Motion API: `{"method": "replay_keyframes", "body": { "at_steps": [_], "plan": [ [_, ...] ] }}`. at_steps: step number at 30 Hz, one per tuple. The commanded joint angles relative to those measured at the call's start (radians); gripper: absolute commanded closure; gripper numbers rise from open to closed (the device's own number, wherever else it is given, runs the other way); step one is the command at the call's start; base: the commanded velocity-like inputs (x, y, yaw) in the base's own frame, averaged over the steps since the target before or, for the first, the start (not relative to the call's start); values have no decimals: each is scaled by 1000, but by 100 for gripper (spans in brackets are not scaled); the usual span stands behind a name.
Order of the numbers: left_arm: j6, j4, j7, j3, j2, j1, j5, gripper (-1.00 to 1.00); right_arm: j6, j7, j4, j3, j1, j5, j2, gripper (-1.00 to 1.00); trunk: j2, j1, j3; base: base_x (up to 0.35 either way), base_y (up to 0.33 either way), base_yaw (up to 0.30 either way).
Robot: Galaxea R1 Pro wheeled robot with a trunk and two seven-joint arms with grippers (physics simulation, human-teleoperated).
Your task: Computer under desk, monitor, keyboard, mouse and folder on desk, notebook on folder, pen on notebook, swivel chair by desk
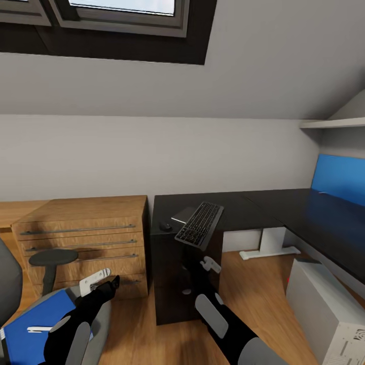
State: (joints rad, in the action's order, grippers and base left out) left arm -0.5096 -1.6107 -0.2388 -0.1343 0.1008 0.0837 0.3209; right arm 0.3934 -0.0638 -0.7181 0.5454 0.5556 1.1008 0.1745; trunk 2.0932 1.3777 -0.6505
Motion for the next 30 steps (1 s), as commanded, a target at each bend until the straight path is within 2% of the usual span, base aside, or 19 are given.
{"method": "replay_keyframes", "body": {
  "at_steps": [1, 2, 6, 11, 14, 16, 18, 20, 23, 30],
  "plan": [
    [-4, -1, -7, -1, 0, 1, 11, -100, 6, -5, 0, 3, 1, 10, 0, -100, 1, 0, -1, 0, 0, 0],
    [-4, -1, -7, -1, 0, 1, 12, -100, 5, -5, 1, 2, 1, 22, 0, -100, 1, 0, -1, 0, 0, 0],
    [-4, -5, -6, 5, 2, 1, 12, -100, 5, -5, 2, 2, 1, 25, 0, -100, 1, 0, -1, 0, 0, 0],
    [-6, -8, -4, 48, 4, 1, 16, -100, 6, -5, 3, 2, 1, 25, 0, -100, 1, 0, -1, 0, 0, 0],
    [-95, -9, -3, 58, 7, 41, 31, -100, 7, -3, 3, 0, 1, 24, 0, -100, 1, 0, -1, 0, 0, 0],
    [-140, -9, -4, 55, 7, 65, 64, -100, 8, -2, 4, 0, 1, 23, 0, -100, 1, 0, -1, 0, 0, 0],
    [-171, -8, -5, 45, 6, 79, 135, -100, 9, -1, 7, 2, 1, 21, 0, -100, 1, 0, -1, 0, 0, 0],
    [-182, -8, -5, 38, -1, 84, 177, -100, 10, -1, 8, 4, 1, 21, 0, -100, 1, 0, -1, 0, 0, 0],
    [-190, -8, -5, 19, -28, 88, 212, -100, 10, -1, 9, 6, 1, 22, 0, -100, 1, 0, -1, 0, 0, 0],
    [-194, -8, -4, 7, -45, 89, 228, -100, 9, 2, 11, 8, 0, 19, 0, -100, 1, 0, -1, 0, 0, 0]
  ]
}}
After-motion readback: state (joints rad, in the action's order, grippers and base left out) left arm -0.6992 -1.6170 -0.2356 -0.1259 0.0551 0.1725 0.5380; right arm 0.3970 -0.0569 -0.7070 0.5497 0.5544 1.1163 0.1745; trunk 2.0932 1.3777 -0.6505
